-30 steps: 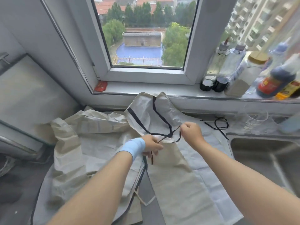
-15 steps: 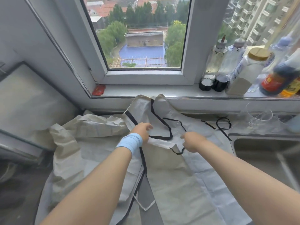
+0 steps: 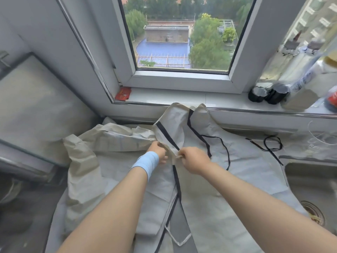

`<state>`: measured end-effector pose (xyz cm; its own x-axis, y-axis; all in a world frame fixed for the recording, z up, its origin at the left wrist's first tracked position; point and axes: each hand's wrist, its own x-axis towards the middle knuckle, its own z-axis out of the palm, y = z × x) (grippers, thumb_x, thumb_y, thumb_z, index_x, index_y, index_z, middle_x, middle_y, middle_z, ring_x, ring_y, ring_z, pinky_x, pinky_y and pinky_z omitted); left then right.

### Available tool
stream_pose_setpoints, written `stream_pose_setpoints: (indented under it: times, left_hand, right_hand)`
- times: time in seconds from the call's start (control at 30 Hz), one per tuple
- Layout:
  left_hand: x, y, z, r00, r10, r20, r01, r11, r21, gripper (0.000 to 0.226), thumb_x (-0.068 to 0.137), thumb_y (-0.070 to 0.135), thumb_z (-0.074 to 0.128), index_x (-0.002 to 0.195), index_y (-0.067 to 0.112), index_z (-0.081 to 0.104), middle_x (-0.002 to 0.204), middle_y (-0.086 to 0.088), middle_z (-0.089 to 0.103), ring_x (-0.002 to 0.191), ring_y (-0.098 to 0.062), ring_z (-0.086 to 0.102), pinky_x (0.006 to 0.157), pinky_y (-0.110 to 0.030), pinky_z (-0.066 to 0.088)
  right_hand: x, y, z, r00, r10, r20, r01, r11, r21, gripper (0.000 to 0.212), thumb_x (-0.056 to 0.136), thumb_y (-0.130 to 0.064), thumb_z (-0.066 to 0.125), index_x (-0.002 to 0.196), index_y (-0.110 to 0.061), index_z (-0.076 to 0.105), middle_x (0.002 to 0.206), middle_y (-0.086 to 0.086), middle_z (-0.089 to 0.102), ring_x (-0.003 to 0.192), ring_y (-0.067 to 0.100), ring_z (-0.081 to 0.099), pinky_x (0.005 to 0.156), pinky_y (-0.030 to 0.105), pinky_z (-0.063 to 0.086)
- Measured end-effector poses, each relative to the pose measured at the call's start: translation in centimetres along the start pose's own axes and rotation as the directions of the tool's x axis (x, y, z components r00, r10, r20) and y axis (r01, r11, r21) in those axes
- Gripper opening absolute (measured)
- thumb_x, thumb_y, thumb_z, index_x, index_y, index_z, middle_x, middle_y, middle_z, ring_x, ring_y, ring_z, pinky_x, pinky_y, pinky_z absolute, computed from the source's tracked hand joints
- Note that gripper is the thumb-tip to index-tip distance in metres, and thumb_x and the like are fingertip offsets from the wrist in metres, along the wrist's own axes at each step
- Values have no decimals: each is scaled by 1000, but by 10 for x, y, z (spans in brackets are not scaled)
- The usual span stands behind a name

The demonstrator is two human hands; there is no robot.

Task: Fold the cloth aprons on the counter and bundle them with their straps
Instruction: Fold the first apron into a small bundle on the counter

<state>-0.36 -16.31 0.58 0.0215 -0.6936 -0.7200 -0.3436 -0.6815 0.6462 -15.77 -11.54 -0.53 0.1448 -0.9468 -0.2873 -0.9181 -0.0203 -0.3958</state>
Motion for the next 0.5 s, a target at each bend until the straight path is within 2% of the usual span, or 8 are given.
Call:
stream_pose_setpoints:
  times: [0.07, 0.1, 0.17, 0.27, 0.33, 0.43, 0.47, 0.5]
  left_hand:
    - [2, 5, -1, 996, 87, 35, -80, 983, -165, 55, 88, -5, 45, 123, 35, 35, 95, -6, 59, 70, -23, 55, 52, -26, 48]
    - [5, 6, -3, 988, 154, 26, -148, 977, -153, 64, 86, -6, 51, 127, 41, 34, 93, -3, 60, 72, -20, 56, 53, -26, 50]
    - [6, 10, -8, 953, 294, 70, -298, 953, 51, 72, 79, -5, 58, 132, 42, 44, 99, 2, 60, 81, -17, 60, 63, -29, 53]
    - [9, 16, -19, 936, 301, 183, -345, 891, 296, 43, 78, 4, 60, 107, 33, 71, 99, 2, 68, 85, -16, 65, 78, -27, 55]
    - [11, 24, -31, 924, 368, 102, -379, 851, 364, 25, 79, 10, 63, 89, 29, 76, 90, 6, 74, 88, -15, 69, 83, -24, 54]
    - [11, 43, -48, 869, 494, -23, -415, 755, 508, 17, 81, 19, 64, 87, 27, 78, 94, 12, 75, 95, -11, 67, 90, -23, 50]
    - [9, 49, -52, 850, 526, -35, -411, 701, 582, 17, 82, 22, 63, 88, 29, 78, 97, 12, 74, 97, -12, 66, 90, -24, 50]
    - [6, 55, -54, 834, 551, -33, -390, 630, 672, 20, 82, 23, 60, 90, 31, 77, 100, 11, 73, 99, -16, 66, 89, -27, 50]
  right_hand:
    - [4, 3, -5, 996, 48, 78, -69, 956, 284, 16, 91, -21, 56, 92, -23, 72, 93, 1, 71, 89, 23, 63, 75, 35, 48]
    - [4, 4, -8, 991, 62, 117, -106, 900, 422, 15, 90, -23, 59, 84, -23, 72, 83, 0, 70, 79, 20, 62, 71, 34, 48]
    - [4, 3, -17, 984, 74, 165, -160, 775, 611, 19, 88, -26, 62, 71, -22, 70, 69, -7, 62, 66, 10, 54, 65, 28, 43]
    - [4, -4, -29, 983, 94, 160, -179, 707, 684, 29, 91, -26, 59, 63, -18, 60, 60, -11, 48, 53, 5, 42, 50, 17, 32]
    - [6, -11, -34, 986, 104, 134, -169, 689, 705, 29, 91, -24, 57, 65, -13, 57, 58, -9, 44, 49, 6, 38, 45, 17, 30]
    - [13, -18, -37, 980, 181, 81, -182, 658, 731, 39, 94, -22, 53, 56, -20, 46, 53, -10, 40, 49, 11, 36, 43, 19, 28]
    - [16, -21, -37, 978, 203, 51, -178, 682, 709, 40, 95, -23, 52, 56, -21, 45, 53, -10, 42, 52, 13, 39, 46, 22, 30]
    - [21, -23, -37, 978, 209, -6, -157, 753, 640, 38, 96, -25, 50, 58, -21, 47, 56, -8, 48, 57, 17, 46, 51, 25, 35]
